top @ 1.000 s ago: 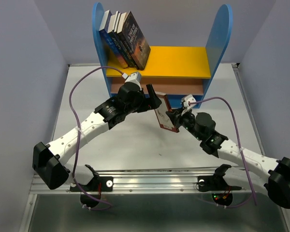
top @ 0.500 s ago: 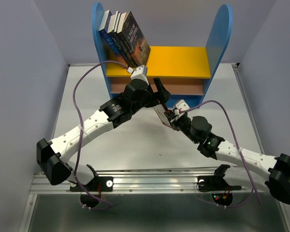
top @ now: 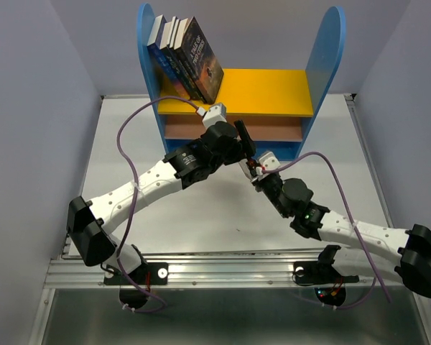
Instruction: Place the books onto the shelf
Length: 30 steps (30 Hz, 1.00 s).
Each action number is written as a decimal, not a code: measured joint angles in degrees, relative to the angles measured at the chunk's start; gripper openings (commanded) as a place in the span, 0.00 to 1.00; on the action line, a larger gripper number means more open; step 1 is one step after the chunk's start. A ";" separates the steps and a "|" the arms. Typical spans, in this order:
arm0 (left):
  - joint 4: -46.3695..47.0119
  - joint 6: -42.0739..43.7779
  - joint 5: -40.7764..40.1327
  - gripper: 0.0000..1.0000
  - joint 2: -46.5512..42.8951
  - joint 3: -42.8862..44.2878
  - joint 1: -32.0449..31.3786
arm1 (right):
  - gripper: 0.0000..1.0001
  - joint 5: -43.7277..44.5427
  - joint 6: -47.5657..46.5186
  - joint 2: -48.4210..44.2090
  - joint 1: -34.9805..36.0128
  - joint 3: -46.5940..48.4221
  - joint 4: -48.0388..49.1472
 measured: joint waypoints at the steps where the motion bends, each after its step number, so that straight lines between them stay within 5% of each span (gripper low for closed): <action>1: 0.02 -0.20 -0.13 0.79 0.00 0.00 -0.04 | 0.01 0.44 -0.33 0.17 0.26 -0.04 0.44; 3: 0.02 -0.68 -0.42 0.72 0.02 0.00 -0.13 | 0.01 1.20 -0.83 0.55 0.74 -0.13 0.81; 13: -0.11 -3.56 -3.67 0.00 1.29 0.09 -0.94 | 0.03 3.04 -4.02 2.19 3.67 -0.26 0.31; 15: -0.26 -3.78 -4.00 0.00 1.29 0.17 -1.07 | 0.12 3.19 -3.98 2.16 3.96 -0.26 0.33; 18: -0.22 -3.23 -4.85 0.00 1.29 0.17 -1.86 | 0.39 3.02 -3.41 1.57 4.00 -0.26 -0.59; 20: -0.09 -1.36 -6.56 0.00 1.29 0.17 -2.78 | 0.73 2.80 -1.53 0.61 4.00 -0.22 -2.21; 21: -0.13 -0.74 -7.43 0.00 1.27 0.17 -3.32 | 1.00 2.71 0.28 -0.04 4.00 0.13 -3.93; 30: 3.67 9.64 -13.16 0.00 -4.98 -3.06 -6.75 | 1.00 -6.03 17.31 -8.39 4.02 10.40 -26.56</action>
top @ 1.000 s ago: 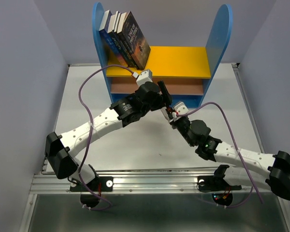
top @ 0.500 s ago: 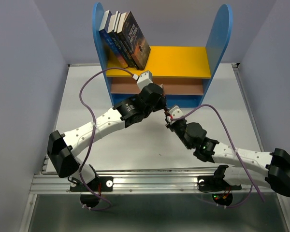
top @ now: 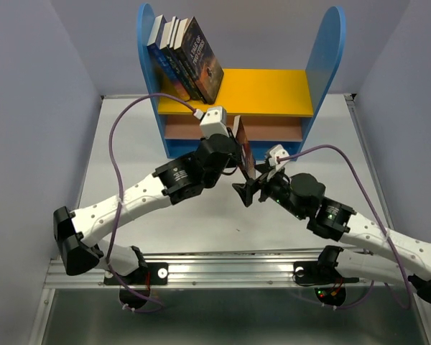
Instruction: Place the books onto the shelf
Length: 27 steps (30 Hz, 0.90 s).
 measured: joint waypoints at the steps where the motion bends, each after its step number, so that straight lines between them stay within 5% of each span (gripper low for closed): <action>1: 0.37 1.05 -0.61 0.00 -1.33 -0.33 -0.11 | 1.00 -1.38 2.64 -1.01 0.00 1.01 -3.32; 10: 6.45 16.11 -3.89 0.00 -7.15 1.40 -4.13 | 1.00 -7.17 17.49 -11.65 0.00 2.05 -26.40; 20: 13.81 33.86 -7.10 0.00 -3.28 16.37 -6.16 | 1.00 -3.54 21.49 -15.43 0.00 1.38 -34.21; 27: 14.84 37.13 -0.59 0.00 6.25 28.65 5.05 | 1.00 1.44 21.66 -9.44 0.00 1.60 -34.88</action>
